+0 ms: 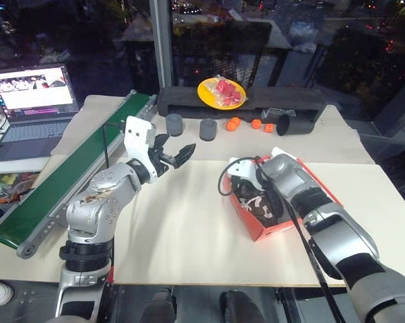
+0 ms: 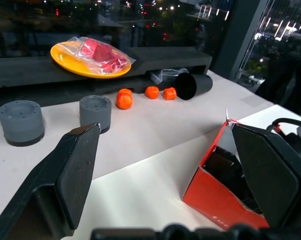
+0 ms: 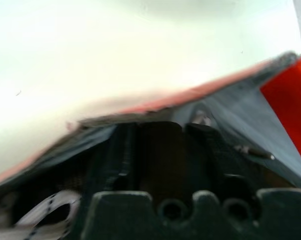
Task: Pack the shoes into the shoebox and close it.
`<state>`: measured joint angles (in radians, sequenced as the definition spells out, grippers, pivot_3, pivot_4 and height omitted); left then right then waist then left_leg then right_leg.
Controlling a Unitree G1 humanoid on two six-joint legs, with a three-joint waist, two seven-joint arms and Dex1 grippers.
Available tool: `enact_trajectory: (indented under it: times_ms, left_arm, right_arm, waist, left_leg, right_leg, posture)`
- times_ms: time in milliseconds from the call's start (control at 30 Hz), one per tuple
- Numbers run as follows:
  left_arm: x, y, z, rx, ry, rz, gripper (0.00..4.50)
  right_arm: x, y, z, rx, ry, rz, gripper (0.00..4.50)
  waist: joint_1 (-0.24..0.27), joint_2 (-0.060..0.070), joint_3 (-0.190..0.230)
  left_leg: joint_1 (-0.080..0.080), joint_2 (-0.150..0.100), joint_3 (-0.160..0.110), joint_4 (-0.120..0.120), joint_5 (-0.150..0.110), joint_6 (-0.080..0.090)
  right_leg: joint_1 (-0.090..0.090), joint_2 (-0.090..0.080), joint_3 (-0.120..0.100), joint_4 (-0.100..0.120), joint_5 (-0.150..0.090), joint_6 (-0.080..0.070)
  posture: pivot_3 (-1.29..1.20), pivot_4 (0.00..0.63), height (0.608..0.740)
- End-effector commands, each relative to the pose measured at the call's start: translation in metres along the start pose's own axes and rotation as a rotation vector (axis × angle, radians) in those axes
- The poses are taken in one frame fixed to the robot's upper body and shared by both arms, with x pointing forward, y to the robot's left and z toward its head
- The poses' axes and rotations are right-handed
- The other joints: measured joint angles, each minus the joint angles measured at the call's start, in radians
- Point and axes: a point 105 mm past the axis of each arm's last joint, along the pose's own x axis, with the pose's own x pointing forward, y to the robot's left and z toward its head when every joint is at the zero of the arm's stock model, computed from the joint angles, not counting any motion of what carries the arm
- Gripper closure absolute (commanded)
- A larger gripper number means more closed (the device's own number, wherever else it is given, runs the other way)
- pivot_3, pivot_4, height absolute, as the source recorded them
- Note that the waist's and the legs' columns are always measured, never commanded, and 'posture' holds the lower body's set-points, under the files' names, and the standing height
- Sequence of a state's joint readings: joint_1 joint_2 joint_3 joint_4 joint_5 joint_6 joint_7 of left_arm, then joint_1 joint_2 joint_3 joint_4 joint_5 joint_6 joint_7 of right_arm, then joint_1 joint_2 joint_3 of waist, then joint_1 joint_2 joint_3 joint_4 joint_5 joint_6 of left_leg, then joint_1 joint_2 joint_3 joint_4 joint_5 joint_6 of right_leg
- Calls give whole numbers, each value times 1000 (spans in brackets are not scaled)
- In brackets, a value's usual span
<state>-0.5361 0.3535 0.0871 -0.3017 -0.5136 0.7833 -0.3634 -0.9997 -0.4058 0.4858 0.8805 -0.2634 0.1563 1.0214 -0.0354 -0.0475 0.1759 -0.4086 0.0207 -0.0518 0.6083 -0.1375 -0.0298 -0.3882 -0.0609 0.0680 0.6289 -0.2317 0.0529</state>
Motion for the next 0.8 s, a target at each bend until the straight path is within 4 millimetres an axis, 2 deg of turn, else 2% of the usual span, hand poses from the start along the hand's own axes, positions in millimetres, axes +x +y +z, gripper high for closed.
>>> enact_trajectory:
  times_ms: [33,100,233,333,500,633,800]
  left_arm:
    - [1,-8,15,40,-57,-24,0]
    - [3,-9,15,41,-56,-30,0]
    - [5,-11,14,52,-47,-50,0]
    - [7,-12,14,50,-47,-61,0]
    - [14,-18,17,53,-46,-110,0]
    - [19,-26,17,69,-33,-173,0]
    - [28,-32,20,76,-24,-235,0]
  right_arm:
    - [17,29,-43,111,96,89,683]
    - [11,22,-40,154,63,61,68]
    - [-8,4,-25,201,-22,5,68]
    - [-34,-6,-4,277,-123,1,68]
    - [-99,-11,36,356,-302,-6,68]
    - [-131,-5,40,384,-326,-75,68]
    - [-164,0,26,413,-289,-205,68]
  waist:
    - [-1,0,0]
    - [-1,0,0]
    - [1,0,0]
    - [2,1,1]
    - [-1,9,5]
    - [-4,10,6]
    - [-3,10,6]
  left_leg:
    - [0,0,0,0,0,0]
    - [1,0,0,0,0,0]
    - [0,0,0,0,0,0]
    - [-3,0,0,0,0,0]
    - [-14,-1,0,2,0,0]
    - [-21,0,-1,2,0,0]
    - [-21,-1,0,3,0,1]
  right_leg:
    - [0,0,0,0,0,0]
    - [0,0,0,0,-1,0]
    - [0,0,0,0,-1,1]
    - [-2,0,0,0,-1,1]
    - [-14,0,0,3,0,-1]
    - [-21,0,0,5,2,-4]
    - [-21,0,0,3,0,0]
  posture:
    - [0,150,740]
    - [0,150,740]
    - [0,150,740]
    - [0,150,740]
    - [0,150,740]
    - [0,150,740]
    - [0,150,740]
